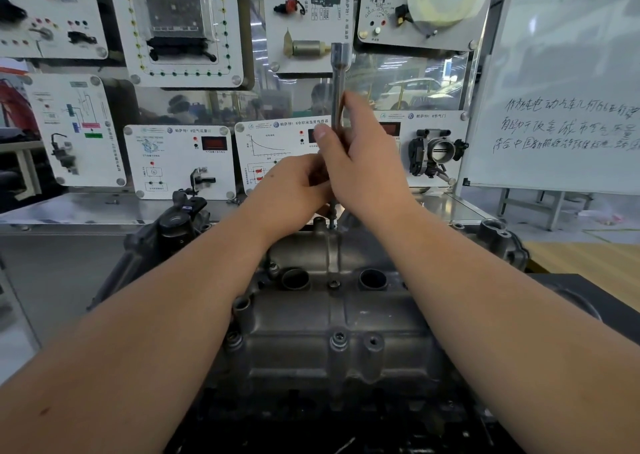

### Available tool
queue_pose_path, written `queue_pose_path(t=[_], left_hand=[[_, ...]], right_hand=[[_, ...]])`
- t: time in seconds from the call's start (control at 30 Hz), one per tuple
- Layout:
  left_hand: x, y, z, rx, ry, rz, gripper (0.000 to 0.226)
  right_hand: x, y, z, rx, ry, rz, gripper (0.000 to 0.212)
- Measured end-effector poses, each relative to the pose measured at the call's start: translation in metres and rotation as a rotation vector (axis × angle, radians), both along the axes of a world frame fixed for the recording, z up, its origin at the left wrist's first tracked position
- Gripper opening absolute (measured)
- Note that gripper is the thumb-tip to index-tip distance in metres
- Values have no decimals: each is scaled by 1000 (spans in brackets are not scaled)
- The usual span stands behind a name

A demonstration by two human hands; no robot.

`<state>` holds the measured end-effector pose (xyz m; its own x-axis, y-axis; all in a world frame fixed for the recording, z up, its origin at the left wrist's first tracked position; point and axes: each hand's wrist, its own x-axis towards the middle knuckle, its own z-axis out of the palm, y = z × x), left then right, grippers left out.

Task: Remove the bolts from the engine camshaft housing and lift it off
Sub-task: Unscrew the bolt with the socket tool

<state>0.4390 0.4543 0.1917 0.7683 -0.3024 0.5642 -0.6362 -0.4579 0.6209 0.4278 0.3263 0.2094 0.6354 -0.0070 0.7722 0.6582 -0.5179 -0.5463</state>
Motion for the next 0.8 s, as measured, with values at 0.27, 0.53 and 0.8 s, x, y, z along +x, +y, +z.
queue_pose_path(t=[0.27,0.53,0.8], left_hand=[[1,-2,-2,-38,11,-5,14],[2,-1,1,2,5,13,14],[0,-3,-1,-12,36,20,16]], right_hand=[[0,0,3,-6,8,-9,19],[-2,1,1,-20,-24,-22,38],[2,-1,2,23,-2,-23,42]])
